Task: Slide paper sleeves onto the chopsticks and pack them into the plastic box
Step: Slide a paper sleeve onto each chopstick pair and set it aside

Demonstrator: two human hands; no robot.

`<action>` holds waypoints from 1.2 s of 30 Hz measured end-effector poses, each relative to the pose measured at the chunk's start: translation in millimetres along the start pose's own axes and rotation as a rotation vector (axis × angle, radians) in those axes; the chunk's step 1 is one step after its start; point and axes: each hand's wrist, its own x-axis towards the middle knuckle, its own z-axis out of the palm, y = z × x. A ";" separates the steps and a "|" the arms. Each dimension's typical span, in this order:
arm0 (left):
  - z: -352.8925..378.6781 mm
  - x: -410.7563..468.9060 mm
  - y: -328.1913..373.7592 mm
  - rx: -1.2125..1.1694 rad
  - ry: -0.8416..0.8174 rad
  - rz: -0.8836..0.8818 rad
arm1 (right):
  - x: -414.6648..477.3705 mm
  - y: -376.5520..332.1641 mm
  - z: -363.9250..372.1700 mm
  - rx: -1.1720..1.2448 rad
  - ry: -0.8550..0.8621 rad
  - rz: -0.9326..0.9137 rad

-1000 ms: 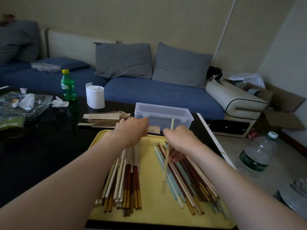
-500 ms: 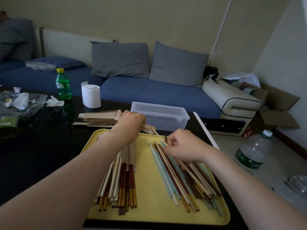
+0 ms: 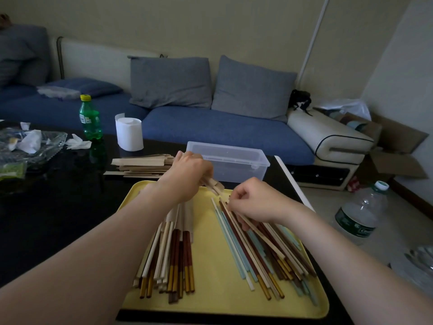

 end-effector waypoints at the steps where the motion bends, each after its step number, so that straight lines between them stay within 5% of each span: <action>1: 0.1 0.1 0.8 0.003 0.001 0.023 | 1.1 -0.8 1.7 0.088 0.005 0.013; 7: -0.4 -1.2 10.1 -0.028 0.001 0.081 | 4.5 -5.5 17.2 0.411 0.094 0.108; 11: -0.7 -0.2 13.5 -0.077 0.198 -0.147 | 9.3 -6.6 19.9 0.477 0.170 0.036; 21: -19.2 2.6 22.0 -1.263 0.014 -0.566 | 7.6 -8.4 18.0 0.621 0.170 0.055; 36: -22.3 -0.3 16.6 -1.332 0.067 -0.704 | -4.4 -9.4 7.1 0.648 -0.119 0.226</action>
